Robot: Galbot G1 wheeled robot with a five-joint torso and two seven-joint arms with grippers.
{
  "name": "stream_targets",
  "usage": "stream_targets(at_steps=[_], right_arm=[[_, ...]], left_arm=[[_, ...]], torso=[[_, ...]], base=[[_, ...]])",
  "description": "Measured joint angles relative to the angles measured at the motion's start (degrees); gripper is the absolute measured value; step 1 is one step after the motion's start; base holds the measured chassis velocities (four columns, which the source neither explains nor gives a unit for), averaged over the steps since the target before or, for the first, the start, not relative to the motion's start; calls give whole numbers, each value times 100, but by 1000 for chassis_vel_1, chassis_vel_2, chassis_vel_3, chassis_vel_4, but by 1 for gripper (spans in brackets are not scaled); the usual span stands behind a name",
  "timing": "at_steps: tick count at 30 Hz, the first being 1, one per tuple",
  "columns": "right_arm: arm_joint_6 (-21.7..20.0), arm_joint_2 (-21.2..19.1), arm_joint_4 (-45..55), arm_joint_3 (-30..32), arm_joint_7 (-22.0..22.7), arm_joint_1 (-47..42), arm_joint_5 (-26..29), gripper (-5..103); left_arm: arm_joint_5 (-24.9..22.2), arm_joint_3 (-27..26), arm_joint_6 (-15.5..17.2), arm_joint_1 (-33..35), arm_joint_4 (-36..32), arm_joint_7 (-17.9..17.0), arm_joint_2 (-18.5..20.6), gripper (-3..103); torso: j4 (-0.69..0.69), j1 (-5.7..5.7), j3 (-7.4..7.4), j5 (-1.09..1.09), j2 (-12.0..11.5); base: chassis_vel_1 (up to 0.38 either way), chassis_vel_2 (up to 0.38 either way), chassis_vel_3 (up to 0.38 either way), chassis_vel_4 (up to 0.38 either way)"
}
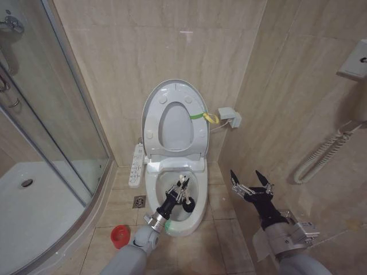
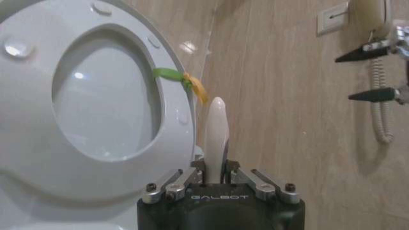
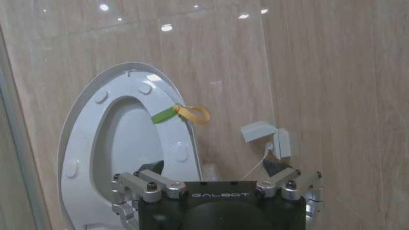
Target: Open the toilet lid, clean the toilet bowl with a toilet brush, close the toilet lid, and flush.
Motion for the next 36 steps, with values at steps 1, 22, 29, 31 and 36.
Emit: stream_targets(at_steps=[1,22,29,31,36], right_arm=[[0,0,0,0,0,0,0,100],[0,0,0,0,0,0,0,100],[0,0,0,0,-1,0,0,100],[0,0,0,0,0,0,0,100],[0,0,0,0,0,0,0,100]], left_arm=[[0,0,0,0,0,0,0,19],[-33,-91,-143,-348,856,311,-291,19],[-80,-285,-172,-247,1235,625,-291,19],[-113,-338,-171,-170,1142,657,-160,19],[-153,-411,-155,-102,714,637,151,19]], torso=[[0,0,0,0,0],[-1,0,0,-1,0],[1,0,0,-1,0],[2,0,0,-1,0],[-2,0,0,-3,0]], base=[[0,0,0,0],[0,0,0,0],[0,0,0,0],[0,0,0,0],[0,0,0,0]])
